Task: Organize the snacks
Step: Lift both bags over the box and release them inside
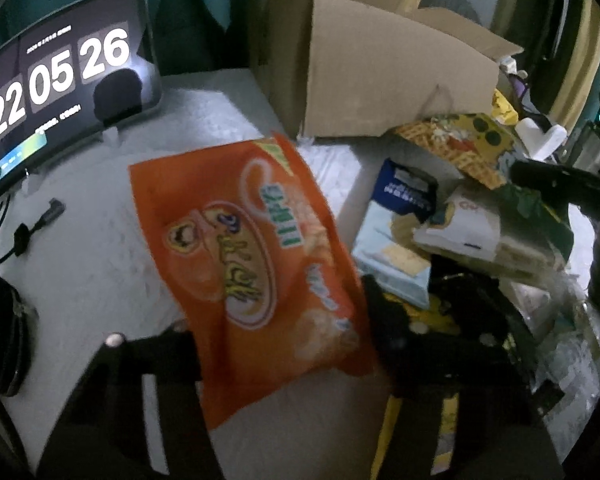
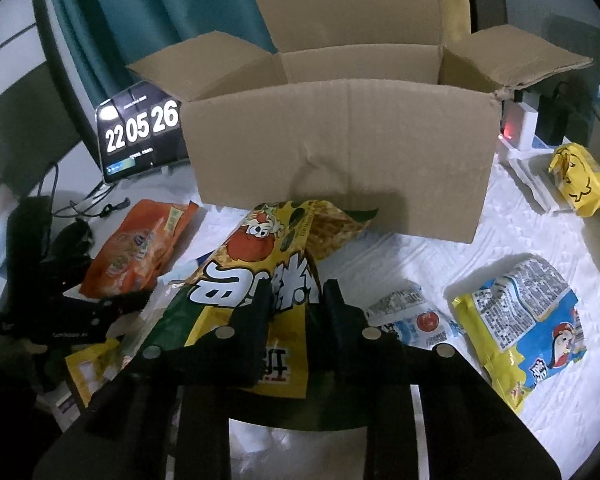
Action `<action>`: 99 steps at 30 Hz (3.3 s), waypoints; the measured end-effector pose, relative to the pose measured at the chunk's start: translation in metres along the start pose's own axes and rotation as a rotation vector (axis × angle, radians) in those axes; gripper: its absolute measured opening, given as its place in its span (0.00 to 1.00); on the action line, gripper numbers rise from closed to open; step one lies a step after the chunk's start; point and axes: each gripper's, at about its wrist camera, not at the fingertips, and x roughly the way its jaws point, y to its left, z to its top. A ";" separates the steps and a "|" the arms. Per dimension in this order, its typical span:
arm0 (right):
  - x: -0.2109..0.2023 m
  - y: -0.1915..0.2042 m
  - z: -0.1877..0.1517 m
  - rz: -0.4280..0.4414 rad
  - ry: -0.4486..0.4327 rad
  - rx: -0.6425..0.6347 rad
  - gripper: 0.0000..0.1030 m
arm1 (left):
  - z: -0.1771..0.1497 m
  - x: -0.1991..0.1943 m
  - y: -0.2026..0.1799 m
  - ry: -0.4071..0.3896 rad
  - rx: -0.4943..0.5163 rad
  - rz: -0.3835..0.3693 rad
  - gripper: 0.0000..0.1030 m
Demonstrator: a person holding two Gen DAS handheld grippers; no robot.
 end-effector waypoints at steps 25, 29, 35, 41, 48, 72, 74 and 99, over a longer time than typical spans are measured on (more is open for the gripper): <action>-0.080 0.002 0.016 -0.014 -0.172 -0.025 0.26 | 0.039 -0.089 -0.032 -0.230 0.069 -0.005 0.48; -0.088 -0.004 0.027 -0.023 -0.203 -0.025 0.26 | 0.050 -0.095 -0.040 -0.258 0.093 -0.009 0.48; -0.092 -0.014 0.044 -0.028 -0.237 -0.023 0.26 | 0.071 -0.096 -0.050 -0.286 0.121 -0.011 0.48; -0.093 -0.026 0.061 -0.032 -0.265 -0.024 0.26 | 0.091 -0.091 -0.060 -0.299 0.143 -0.011 0.48; -0.088 -0.040 0.081 -0.038 -0.294 -0.015 0.26 | 0.121 -0.082 -0.065 -0.320 0.179 -0.016 0.48; -0.033 -0.079 0.146 -0.097 -0.341 0.032 0.26 | 0.211 -0.004 -0.056 -0.294 0.234 -0.002 0.49; -0.025 -0.080 0.154 -0.107 -0.339 0.028 0.26 | 0.218 0.002 -0.053 -0.292 0.234 0.001 0.49; 0.005 -0.079 0.174 -0.196 -0.360 -0.007 0.70 | 0.234 -0.006 -0.035 -0.344 0.122 0.011 0.82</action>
